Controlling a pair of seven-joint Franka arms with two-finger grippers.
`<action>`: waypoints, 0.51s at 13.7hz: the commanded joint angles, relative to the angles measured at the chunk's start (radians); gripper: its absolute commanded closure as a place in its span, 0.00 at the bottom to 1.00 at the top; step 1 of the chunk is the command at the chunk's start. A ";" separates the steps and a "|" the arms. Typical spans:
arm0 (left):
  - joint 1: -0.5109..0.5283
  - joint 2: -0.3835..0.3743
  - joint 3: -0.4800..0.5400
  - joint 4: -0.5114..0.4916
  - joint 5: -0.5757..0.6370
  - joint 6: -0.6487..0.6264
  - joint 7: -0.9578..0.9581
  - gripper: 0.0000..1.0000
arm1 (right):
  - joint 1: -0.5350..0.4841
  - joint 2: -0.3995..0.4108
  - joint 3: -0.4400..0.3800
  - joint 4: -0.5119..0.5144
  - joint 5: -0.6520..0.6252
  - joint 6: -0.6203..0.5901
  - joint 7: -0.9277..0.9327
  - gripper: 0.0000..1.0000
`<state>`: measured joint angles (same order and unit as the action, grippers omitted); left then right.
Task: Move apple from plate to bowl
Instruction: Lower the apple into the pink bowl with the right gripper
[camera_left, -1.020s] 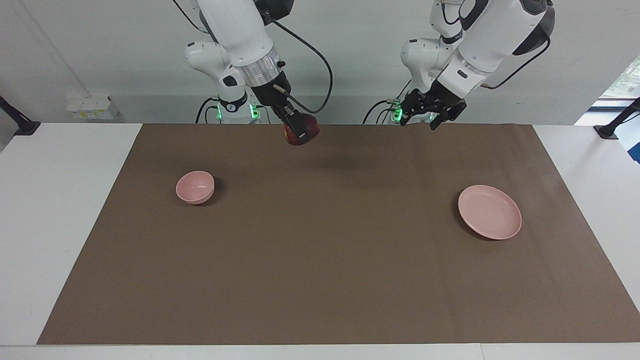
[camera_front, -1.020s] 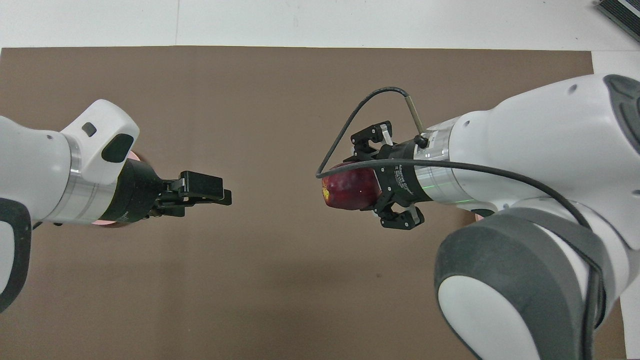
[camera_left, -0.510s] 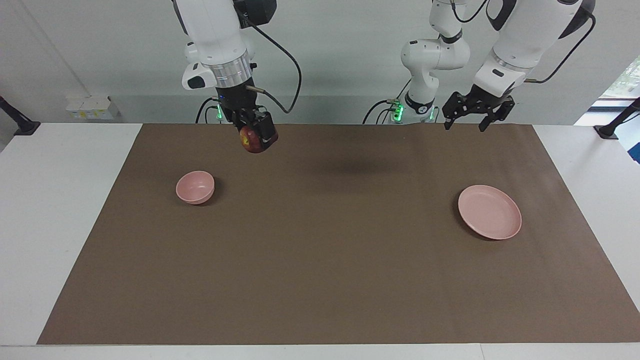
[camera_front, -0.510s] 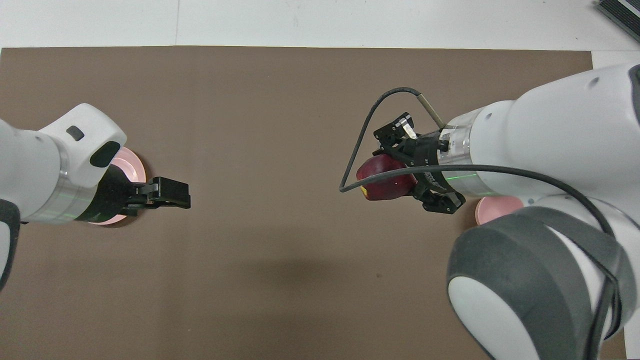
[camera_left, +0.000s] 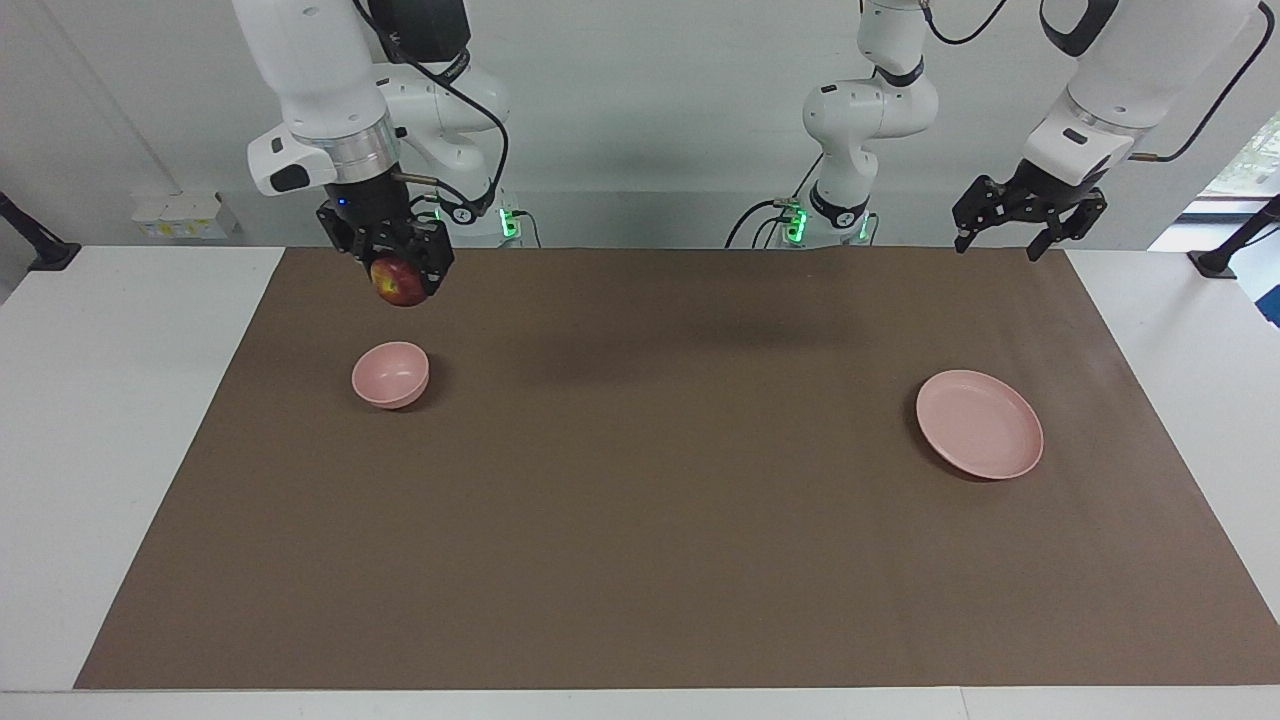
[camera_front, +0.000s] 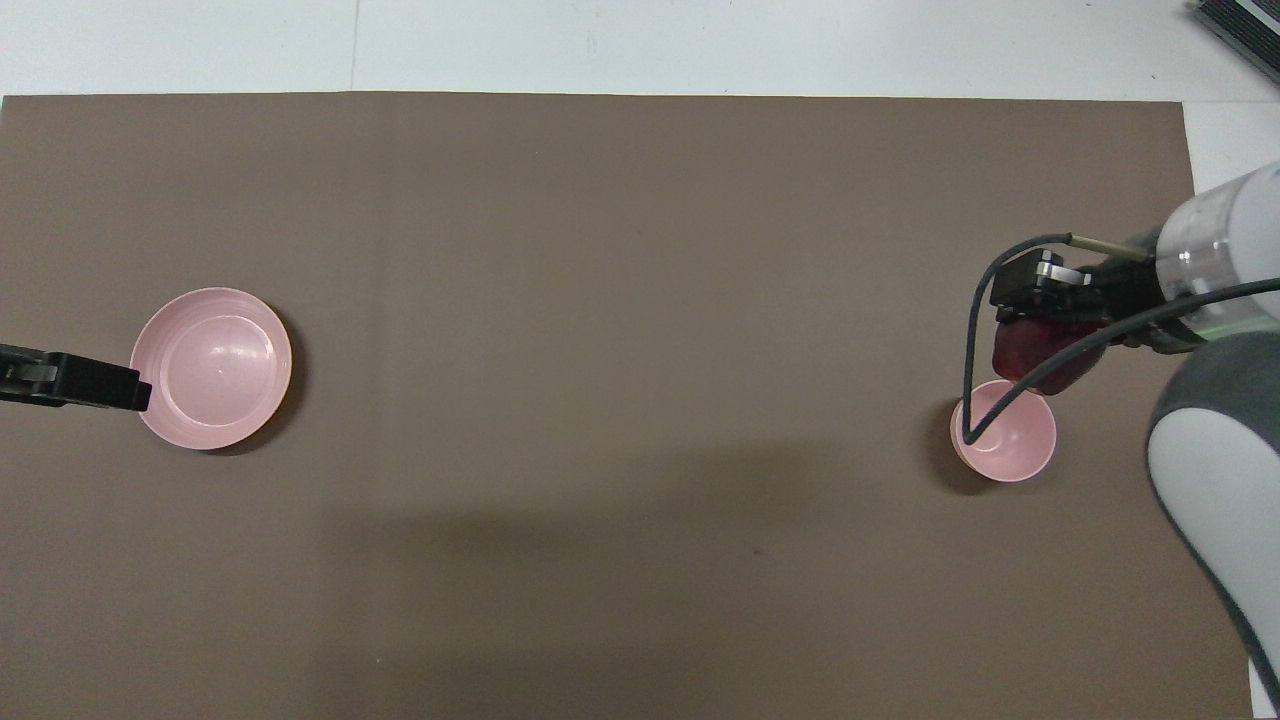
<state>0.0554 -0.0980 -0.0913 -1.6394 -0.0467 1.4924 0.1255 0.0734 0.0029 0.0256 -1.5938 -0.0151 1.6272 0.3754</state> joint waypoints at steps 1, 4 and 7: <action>0.001 0.084 -0.011 0.135 0.028 -0.055 0.009 0.00 | -0.085 -0.066 0.011 -0.101 -0.016 0.032 -0.125 1.00; 0.004 0.074 -0.010 0.115 0.025 -0.053 0.002 0.00 | -0.141 -0.072 0.011 -0.196 -0.016 0.088 -0.136 1.00; 0.004 0.074 -0.010 0.115 0.025 -0.055 0.002 0.00 | -0.156 -0.043 0.011 -0.374 -0.008 0.299 -0.112 1.00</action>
<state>0.0556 -0.0334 -0.0959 -1.5514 -0.0422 1.4664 0.1254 -0.0649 -0.0295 0.0243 -1.8409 -0.0163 1.8071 0.2606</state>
